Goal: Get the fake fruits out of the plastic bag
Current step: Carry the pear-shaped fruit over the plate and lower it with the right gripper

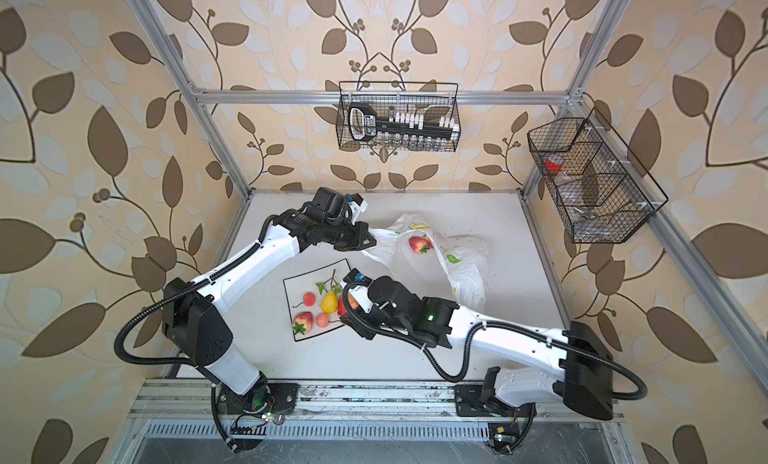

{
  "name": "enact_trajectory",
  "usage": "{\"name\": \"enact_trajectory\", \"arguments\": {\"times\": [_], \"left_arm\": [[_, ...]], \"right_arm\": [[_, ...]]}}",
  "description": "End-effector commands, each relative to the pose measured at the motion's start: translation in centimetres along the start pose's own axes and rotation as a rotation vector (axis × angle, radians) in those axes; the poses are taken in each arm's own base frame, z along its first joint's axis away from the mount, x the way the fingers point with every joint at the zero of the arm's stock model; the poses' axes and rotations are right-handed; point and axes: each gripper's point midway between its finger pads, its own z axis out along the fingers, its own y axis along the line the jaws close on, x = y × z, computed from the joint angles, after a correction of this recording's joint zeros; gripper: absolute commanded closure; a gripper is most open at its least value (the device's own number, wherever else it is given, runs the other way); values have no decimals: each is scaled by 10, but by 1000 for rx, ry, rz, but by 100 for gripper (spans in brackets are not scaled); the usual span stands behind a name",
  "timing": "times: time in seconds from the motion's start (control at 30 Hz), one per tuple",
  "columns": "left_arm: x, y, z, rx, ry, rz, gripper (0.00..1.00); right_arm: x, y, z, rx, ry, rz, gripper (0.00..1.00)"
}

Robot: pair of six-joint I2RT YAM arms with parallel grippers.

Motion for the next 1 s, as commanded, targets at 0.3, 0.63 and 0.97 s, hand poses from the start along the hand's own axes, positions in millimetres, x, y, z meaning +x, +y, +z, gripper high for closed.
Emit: {"name": "enact_trajectory", "arguments": {"times": [0.3, 0.63, 0.97], "left_arm": [[-16, -26, -32, 39, -34, 84, 100], [-17, -31, -44, 33, -48, 102, 100], [-16, -32, -46, 31, -48, 104, 100]], "right_arm": [[-56, -8, 90, 145, -184, 8, 59], [-58, -44, 162, 287, -147, 32, 59], [-50, -62, 211, 316, -68, -10, 57]]}}
